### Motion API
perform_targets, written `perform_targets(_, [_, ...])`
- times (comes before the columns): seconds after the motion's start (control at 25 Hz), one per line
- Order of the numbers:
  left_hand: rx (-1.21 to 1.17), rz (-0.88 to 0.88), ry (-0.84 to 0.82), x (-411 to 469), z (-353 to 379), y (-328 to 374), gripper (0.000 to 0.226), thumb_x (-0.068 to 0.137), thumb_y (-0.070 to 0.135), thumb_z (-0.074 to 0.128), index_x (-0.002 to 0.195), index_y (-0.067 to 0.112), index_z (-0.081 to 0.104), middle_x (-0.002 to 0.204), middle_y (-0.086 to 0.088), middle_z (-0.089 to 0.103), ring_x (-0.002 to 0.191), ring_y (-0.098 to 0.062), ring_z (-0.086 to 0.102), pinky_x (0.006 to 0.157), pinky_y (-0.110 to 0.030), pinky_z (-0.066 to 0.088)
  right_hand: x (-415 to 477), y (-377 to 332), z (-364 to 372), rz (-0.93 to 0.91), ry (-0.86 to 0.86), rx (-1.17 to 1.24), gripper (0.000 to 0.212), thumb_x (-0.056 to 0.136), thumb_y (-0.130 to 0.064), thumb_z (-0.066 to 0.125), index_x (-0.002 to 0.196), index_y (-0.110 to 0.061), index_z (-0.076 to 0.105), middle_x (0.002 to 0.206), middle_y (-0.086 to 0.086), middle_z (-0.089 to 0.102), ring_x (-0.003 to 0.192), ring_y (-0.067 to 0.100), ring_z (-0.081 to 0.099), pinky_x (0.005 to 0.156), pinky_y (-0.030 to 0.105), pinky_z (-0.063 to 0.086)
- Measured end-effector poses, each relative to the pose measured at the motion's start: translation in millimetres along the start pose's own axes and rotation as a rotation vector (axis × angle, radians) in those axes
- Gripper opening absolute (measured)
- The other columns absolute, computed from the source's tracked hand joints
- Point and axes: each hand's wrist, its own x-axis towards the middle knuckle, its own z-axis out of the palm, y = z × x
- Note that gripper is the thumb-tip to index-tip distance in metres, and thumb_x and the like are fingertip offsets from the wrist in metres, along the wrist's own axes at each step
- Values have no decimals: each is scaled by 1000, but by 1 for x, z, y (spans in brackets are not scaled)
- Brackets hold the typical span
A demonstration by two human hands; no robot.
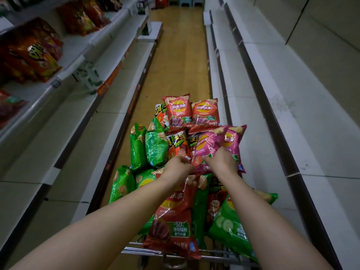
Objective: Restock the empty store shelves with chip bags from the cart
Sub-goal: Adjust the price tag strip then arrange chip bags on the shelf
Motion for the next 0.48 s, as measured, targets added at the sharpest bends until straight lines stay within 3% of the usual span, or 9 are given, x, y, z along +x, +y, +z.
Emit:
perform_targets(0.16, [-80, 67, 29, -16, -8, 5, 19, 92, 14, 54, 110, 10, 52, 94, -8, 56, 83, -27, 56, 77, -42, 51, -30, -1, -26, -121, 251, 7, 47, 86, -39, 62, 117, -5, 50, 111, 12, 61, 104, 32, 58, 86, 41, 49])
perform_targets(0.24, [-113, 125, 34, -29, -13, 10, 23, 94, 24, 53, 112, 10, 53, 106, -12, 56, 98, -32, 59, 80, -40, 50, -46, -4, -41, -185, 328, 127, 44, 86, -40, 61, 116, -8, 52, 110, 9, 62, 103, 30, 59, 86, 40, 50])
perform_targets(0.36, [-161, 207, 60, -48, -24, 17, 61, 92, 43, 53, 138, 7, 37, 135, -13, 49, 121, -29, 51, 102, -40, 42, -78, -14, -64, -275, 313, 416, 38, 84, -41, 64, 111, -16, 55, 101, 2, 64, 92, 22, 63, 78, 40, 54])
perform_targets(0.48, [-330, 299, 43, -80, -43, 20, 80, 87, 52, 54, 148, 13, 20, 144, -9, 43, 124, -26, 50, 104, -38, 41, -129, -27, -84, -321, 199, 676, 28, 86, -33, 64, 107, -16, 55, 96, 1, 64, 85, 18, 65, 71, 33, 57])
